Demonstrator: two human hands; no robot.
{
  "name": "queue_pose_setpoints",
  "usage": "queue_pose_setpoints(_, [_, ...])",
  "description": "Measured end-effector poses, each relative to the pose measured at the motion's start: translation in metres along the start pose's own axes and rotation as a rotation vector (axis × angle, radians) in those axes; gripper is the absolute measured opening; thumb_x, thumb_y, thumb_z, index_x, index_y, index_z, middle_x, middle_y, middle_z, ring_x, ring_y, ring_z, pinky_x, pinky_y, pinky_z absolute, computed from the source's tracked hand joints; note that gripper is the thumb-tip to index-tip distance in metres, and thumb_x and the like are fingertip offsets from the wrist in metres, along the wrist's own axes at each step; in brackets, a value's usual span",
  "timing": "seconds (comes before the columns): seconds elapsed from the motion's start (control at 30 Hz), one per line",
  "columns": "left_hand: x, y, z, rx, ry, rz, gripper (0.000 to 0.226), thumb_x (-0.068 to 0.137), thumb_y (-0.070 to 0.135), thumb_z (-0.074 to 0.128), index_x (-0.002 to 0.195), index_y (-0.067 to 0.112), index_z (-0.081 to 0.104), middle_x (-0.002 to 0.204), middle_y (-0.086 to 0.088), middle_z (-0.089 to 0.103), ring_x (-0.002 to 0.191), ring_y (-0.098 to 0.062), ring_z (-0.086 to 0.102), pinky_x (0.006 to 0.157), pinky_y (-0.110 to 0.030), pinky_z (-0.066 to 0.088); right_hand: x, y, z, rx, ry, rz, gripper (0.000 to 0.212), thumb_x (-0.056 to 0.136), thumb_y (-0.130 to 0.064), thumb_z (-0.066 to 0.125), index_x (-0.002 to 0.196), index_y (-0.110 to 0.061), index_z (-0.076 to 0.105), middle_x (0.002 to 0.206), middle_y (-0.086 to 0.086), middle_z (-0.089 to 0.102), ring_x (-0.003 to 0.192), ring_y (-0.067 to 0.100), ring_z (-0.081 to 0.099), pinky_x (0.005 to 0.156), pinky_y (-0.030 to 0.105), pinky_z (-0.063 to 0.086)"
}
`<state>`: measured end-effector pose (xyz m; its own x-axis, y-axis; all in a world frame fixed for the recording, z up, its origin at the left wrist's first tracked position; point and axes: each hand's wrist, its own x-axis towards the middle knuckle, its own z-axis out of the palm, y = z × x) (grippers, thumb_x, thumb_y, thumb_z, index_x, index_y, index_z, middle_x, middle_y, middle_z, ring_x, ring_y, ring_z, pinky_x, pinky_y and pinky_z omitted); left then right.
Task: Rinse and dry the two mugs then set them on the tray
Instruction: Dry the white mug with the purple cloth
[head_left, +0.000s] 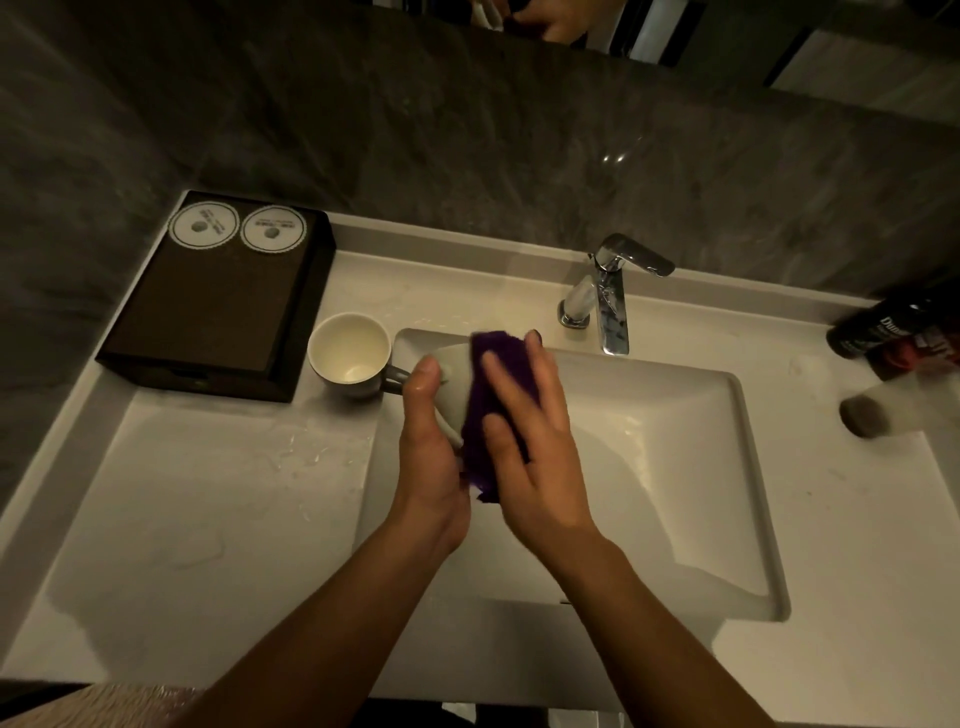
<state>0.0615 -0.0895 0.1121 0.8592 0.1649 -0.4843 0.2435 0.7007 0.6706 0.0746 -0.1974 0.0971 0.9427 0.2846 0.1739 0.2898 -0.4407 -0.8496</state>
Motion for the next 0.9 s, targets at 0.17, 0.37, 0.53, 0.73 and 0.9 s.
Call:
queue_pose_setpoints(0.17, [0.0,0.004,-0.003,-0.018,-0.048,-0.045,0.067,0.084,0.064,0.057,0.132,0.018,0.066,0.121,-0.015,0.076,0.111,-0.031,0.074,0.09,-0.045,0.061,0.007,-0.007,-0.003,0.087,0.12,0.102,0.045,0.103,-0.047,0.047,0.147,-0.054,0.039,0.164,-0.015,0.029,0.151,0.013,0.031,0.115,0.05,0.043])
queue_pose_setpoints(0.37, [0.002,0.008,-0.003,-0.063,-0.023,-0.12,0.072,0.085,0.068,0.055,0.132,0.014,0.066,0.128,-0.018,0.073,0.118,-0.034,0.07,0.102,-0.05,0.055,0.01,-0.022,-0.005,0.413,0.248,0.314,0.036,0.1,-0.053,0.048,0.135,-0.064,0.048,0.143,-0.019,0.053,0.13,0.013,0.054,0.1,0.043,0.057])
queue_pose_setpoints(0.53, [0.011,0.016,-0.011,-0.18,0.063,-0.229,0.061,0.1,0.059,0.049,0.127,0.009,0.071,0.126,-0.02,0.074,0.118,-0.035,0.07,0.096,-0.047,0.058,0.005,-0.018,-0.005,0.161,0.275,0.088,0.051,0.102,-0.037,0.052,0.14,-0.066,0.036,0.158,-0.019,0.037,0.143,0.003,0.039,0.109,0.039,0.05])
queue_pose_setpoints(0.73, [0.022,0.021,-0.008,-0.258,0.095,-0.285,0.05,0.099,0.054,0.054,0.132,0.018,0.064,0.13,-0.021,0.072,0.118,-0.039,0.069,0.106,-0.055,0.051,0.001,-0.019,0.002,0.383,0.276,0.226,0.048,0.094,-0.049,0.058,0.138,-0.061,0.044,0.143,-0.031,0.052,0.134,0.006,0.052,0.106,0.045,0.053])
queue_pose_setpoints(0.9, [0.027,0.024,0.002,-0.111,0.096,-0.251,0.053,0.097,0.052,0.054,0.131,0.014,0.068,0.117,-0.022,0.075,0.098,-0.037,0.075,0.084,-0.047,0.063,-0.007,-0.026,0.01,0.295,0.281,0.052,0.056,0.094,-0.04,0.059,0.142,-0.061,0.04,0.157,-0.014,0.036,0.144,0.009,0.04,0.109,0.027,0.047])
